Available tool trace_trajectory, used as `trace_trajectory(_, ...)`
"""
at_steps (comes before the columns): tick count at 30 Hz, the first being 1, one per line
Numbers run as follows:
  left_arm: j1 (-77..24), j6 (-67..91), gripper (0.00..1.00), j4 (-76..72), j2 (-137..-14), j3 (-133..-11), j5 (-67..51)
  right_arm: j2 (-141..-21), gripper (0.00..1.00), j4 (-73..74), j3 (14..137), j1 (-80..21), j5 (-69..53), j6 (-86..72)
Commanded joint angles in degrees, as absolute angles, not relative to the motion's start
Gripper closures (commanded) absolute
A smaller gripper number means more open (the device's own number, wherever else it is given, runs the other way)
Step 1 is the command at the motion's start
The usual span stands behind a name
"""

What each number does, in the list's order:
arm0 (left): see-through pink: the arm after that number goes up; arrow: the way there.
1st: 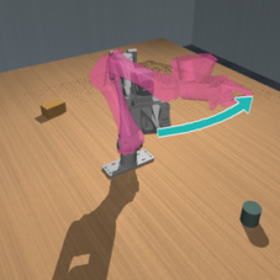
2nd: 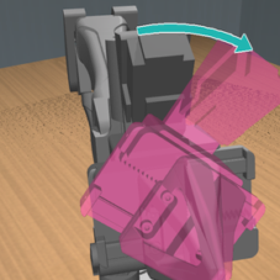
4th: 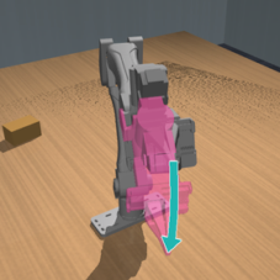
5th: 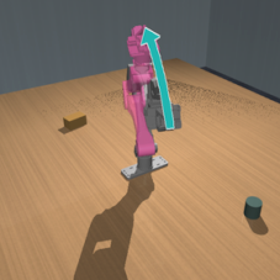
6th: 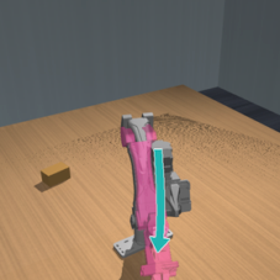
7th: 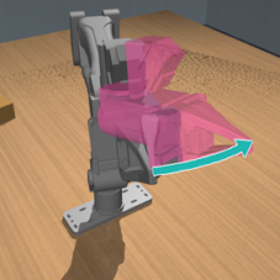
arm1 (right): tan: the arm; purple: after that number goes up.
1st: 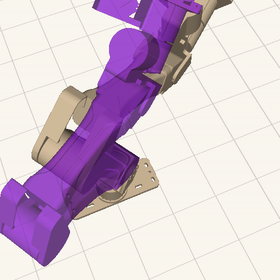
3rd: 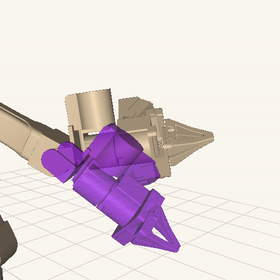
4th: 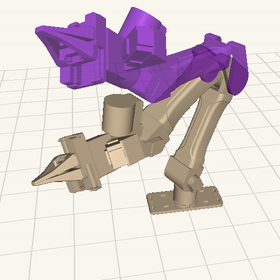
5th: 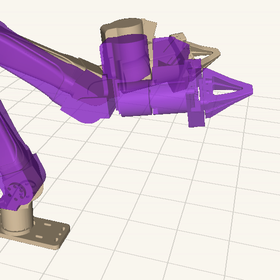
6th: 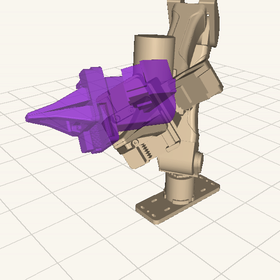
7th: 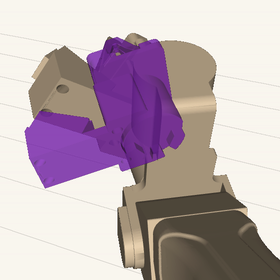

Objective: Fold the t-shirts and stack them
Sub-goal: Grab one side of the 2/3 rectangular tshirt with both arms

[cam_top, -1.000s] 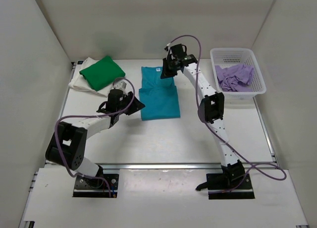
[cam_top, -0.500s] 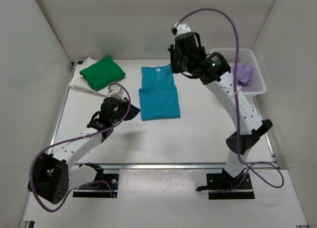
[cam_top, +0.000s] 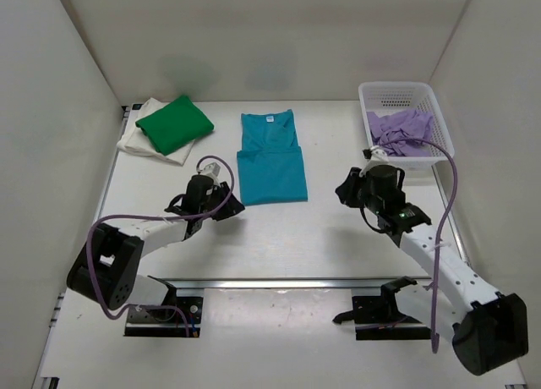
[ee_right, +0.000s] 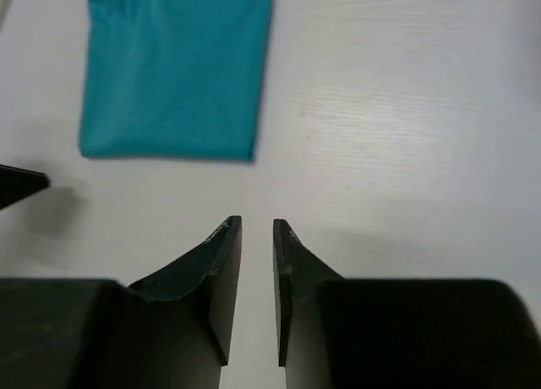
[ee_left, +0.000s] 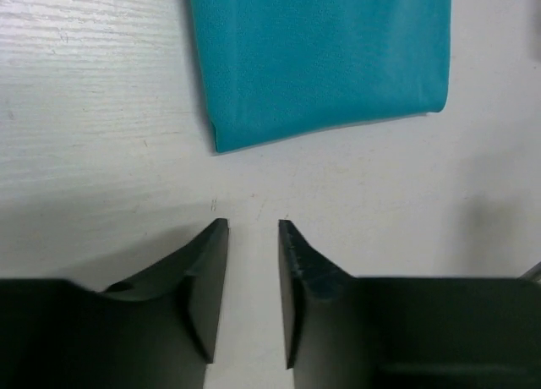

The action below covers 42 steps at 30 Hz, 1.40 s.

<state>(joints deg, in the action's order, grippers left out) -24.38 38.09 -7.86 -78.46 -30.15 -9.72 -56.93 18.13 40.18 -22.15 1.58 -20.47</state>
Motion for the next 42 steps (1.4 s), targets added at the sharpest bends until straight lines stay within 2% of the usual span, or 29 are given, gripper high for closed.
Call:
trace_trajectory(1, -23.3, 42.8, 0.56, -14.1, -79.8, -28.9, -9.8, -60.7, 0.80, -7.3, 31.8, -17.3, -17.8, -28.2)
trace_trajectory(2, -22.9, 44.1, 0.53, -15.3, -80.6, -28.5, -9.9, -62.3, 0.73, -10.1, 28.9, -15.4, -21.8, -30.8)
trace_trajectory(3, -22.2, 44.7, 0.48, -16.1, -81.1, -28.2, -10.4, -64.4, 0.70, -15.3, 26.9, -14.2, -23.1, -33.4)
trace_trajectory(5, -21.5, 47.3, 0.47, -17.7, -82.5, -27.8, -11.9, -67.8, 0.62, -21.2, 26.0, -13.7, -26.8, -35.2)
trace_trajectory(13, -23.7, 49.1, 0.48, -16.8, -86.9, -29.3, -7.8, -83.9, 0.61, -33.8, 25.4, -16.4, -28.9, -40.6)
trace_trajectory(21, -23.9, 53.2, 0.51, -19.7, -91.1, -29.3, -6.0, -93.9, 0.59, -41.5, 27.2, -15.6, -26.7, -44.5)
trace_trajectory(30, -24.6, 54.1, 0.58, -21.1, -95.4, -31.1, -5.8, -101.2, 0.60, -44.6, 29.5, -15.5, -25.6, -46.9)
trace_trajectory(42, -24.1, 53.7, 0.75, -21.0, -95.3, -31.0, -5.8, -107.0, 0.77, -46.8, 32.8, -14.9, -27.7, -49.8)
